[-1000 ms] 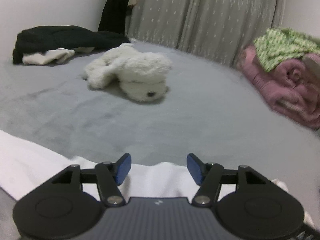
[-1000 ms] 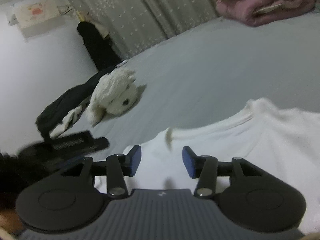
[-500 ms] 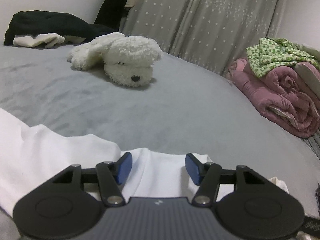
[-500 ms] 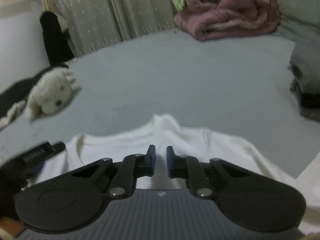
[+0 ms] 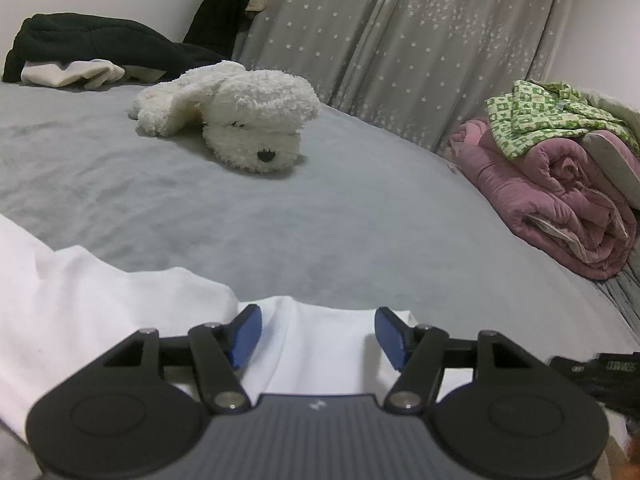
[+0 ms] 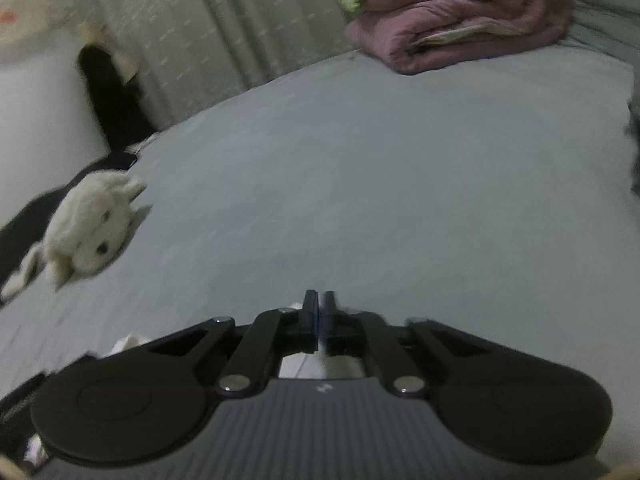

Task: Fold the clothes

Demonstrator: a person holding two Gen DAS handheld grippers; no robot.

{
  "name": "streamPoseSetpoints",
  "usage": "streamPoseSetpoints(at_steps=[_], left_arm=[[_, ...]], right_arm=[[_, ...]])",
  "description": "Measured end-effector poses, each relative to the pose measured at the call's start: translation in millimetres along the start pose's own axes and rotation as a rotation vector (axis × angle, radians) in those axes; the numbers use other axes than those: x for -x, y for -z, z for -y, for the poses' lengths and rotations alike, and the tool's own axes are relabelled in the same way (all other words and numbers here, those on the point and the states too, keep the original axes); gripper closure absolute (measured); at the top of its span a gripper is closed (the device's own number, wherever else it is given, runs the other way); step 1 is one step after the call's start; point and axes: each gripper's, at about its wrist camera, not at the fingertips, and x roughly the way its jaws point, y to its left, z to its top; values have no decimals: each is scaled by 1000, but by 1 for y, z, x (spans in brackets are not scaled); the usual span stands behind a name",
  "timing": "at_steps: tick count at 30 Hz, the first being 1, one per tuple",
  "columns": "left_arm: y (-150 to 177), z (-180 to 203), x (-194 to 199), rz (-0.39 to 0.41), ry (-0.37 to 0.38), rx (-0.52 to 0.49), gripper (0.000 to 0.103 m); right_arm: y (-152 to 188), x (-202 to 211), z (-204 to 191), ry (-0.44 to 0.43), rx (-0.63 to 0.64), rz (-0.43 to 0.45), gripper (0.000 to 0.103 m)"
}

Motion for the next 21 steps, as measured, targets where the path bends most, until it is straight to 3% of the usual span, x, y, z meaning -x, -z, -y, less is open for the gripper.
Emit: streamPoseSetpoints(at_steps=[1,2,3,10,14,21], left_arm=[[0,0,0,0,1,1,38],[-1,0,0,-1,2,2,38],[-1,-1,-1,-1,3,2,38],[-1,-1,-1,-3,9,5,36],[-1,0,-1,-3,8,3,36],[0,0,-1,-3,9,-1,35]], right_arm=[[-4,11,0,20,40,0,75],[-8,21,-1,40,78,0,60],[-9,32,1,57,100,0,57],[-4,106,40,202,135,8,57],[15,127,75,309,105,-24,57],[39,135,112,332,21,-60,57]])
